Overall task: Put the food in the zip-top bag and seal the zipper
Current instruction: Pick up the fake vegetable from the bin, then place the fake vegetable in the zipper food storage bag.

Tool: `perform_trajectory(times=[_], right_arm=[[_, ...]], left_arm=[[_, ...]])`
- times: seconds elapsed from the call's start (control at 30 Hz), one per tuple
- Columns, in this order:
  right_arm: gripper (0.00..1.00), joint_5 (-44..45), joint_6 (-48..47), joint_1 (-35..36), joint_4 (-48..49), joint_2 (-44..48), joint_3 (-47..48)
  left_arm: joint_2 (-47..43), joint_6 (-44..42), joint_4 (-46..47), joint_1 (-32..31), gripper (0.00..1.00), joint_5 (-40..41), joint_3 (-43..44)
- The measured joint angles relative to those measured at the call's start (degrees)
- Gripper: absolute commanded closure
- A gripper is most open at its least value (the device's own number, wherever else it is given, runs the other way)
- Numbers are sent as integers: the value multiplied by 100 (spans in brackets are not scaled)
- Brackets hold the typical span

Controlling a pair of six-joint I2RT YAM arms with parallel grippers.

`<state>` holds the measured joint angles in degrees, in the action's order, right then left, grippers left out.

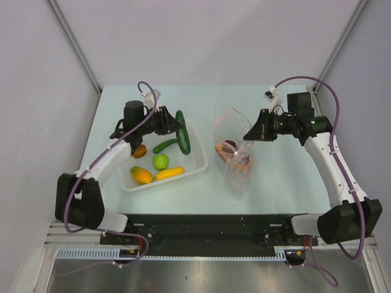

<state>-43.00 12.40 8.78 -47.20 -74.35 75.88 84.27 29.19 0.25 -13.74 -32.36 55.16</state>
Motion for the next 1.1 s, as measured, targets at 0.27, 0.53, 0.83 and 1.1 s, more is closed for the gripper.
perform_trajectory(times=[0.27,0.53,0.83,1.1], right_arm=[[100,-63,256,356,341,-79,52],[100,-76,409,417,511,-103,76],[100,-76,575,501,640,-85,101],[100,-79,625,455,710,59,101]], left_arm=[[-1405,-887,229,-844,80,564,1250],[-1495,-1545,702,-2055,83,1429,1886],[-581,-1484,739,-2796,83,1954,1945],[-267,-831,90,-3045,50,2017,1895]])
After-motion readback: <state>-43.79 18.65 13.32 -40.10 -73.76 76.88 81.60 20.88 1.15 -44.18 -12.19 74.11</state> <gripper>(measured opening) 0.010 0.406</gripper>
